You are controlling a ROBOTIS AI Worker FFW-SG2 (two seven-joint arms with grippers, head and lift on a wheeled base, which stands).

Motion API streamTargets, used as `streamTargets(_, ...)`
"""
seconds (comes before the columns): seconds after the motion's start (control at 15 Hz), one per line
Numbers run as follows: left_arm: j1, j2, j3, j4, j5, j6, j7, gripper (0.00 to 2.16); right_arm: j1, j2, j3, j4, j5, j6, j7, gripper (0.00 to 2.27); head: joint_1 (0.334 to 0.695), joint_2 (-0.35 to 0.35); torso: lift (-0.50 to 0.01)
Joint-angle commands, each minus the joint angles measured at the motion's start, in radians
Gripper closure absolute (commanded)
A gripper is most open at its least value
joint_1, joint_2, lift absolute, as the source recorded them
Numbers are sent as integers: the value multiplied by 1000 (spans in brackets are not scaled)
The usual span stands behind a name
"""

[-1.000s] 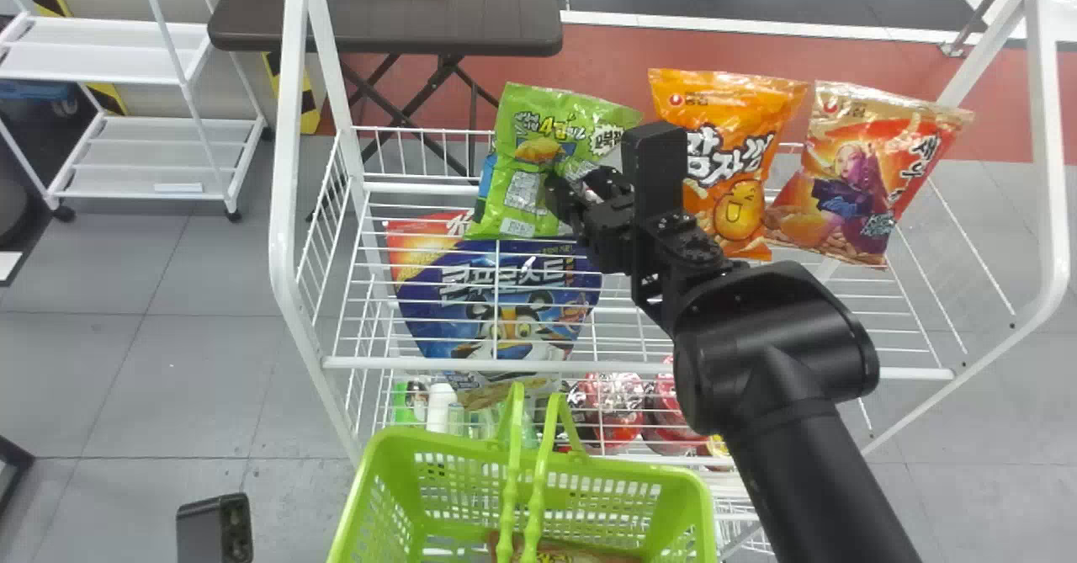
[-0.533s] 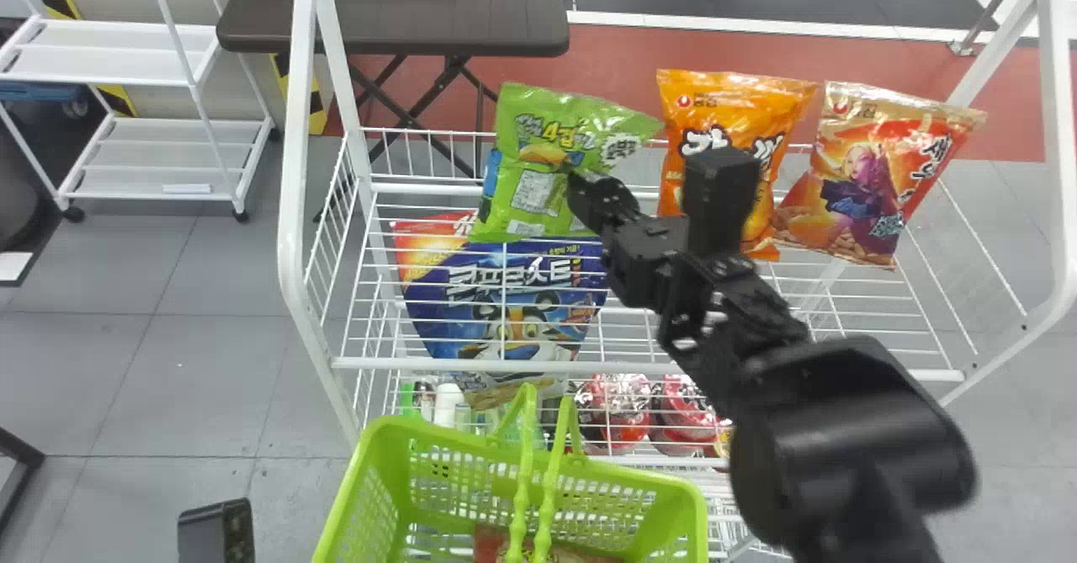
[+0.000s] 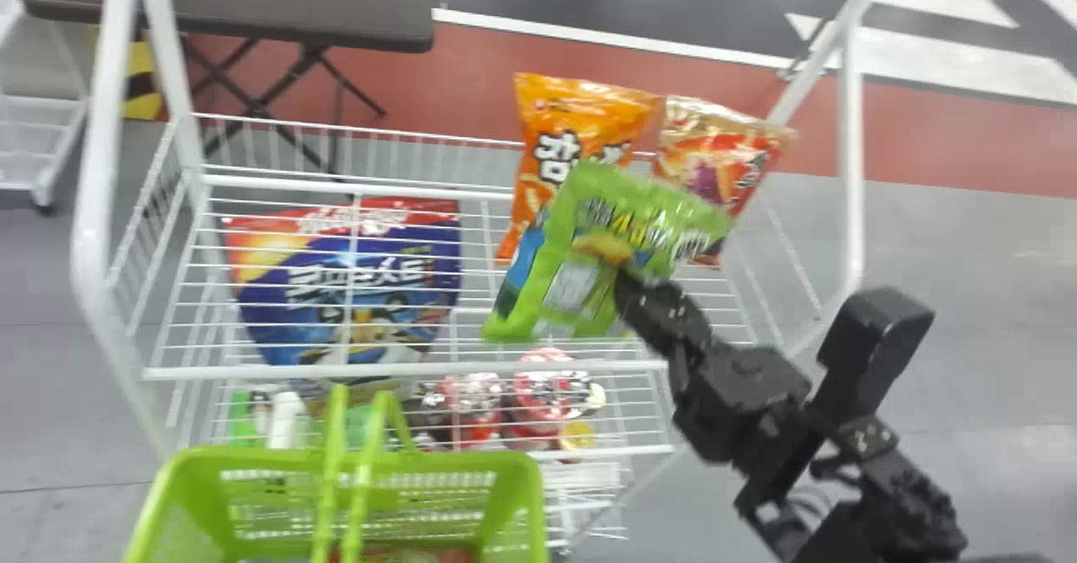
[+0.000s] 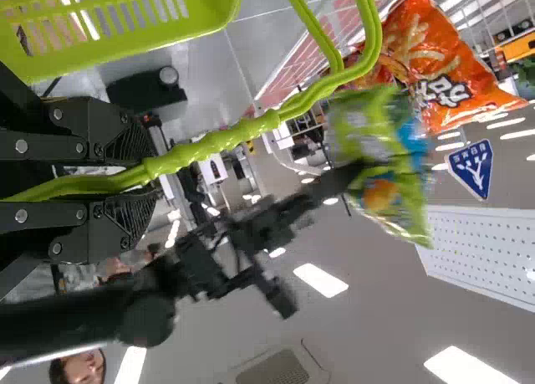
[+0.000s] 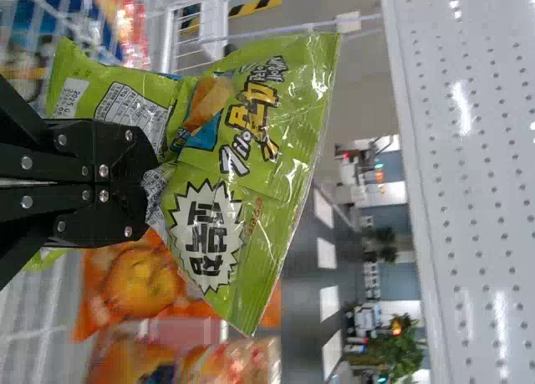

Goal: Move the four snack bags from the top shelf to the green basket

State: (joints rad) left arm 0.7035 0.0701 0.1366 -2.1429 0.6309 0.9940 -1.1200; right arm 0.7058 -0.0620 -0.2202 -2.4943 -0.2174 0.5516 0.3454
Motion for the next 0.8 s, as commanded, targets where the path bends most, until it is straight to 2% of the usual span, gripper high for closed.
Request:
streamTargets(0.0, 2, -3, 15, -6, 4, 2, 3, 988, 103, 63, -70, -70, -17, 138, 69, 2044, 695, -350, 0)
streamTargets(0.07, 2, -6, 17, -6, 4, 2, 3, 988, 107, 63, -116, -83, -65, 273, 126, 2040, 695, -350, 0)
streamTargets(0.2, 2, -12, 15, -8, 6, -1, 6, 988, 107, 63, -194, -84, -244, 552, 181, 2044, 695, -350, 0)
streamTargets(0.27, 2, -18, 12, -8, 4, -1, 8, 988, 107, 63, -194, -84, -293, 611, 181, 2040, 695, -350, 0)
streamTargets(0.53, 14, -24, -9, -26, -4, -7, 11, 988, 110, 63, -134, -67, -376, 779, 187, 2044, 695, -350, 0)
streamTargets(0.73, 16, -24, -14, -28, -4, -7, 12, 988, 107, 63, -64, -29, -358, 807, 184, 2040, 695, -322, 0)
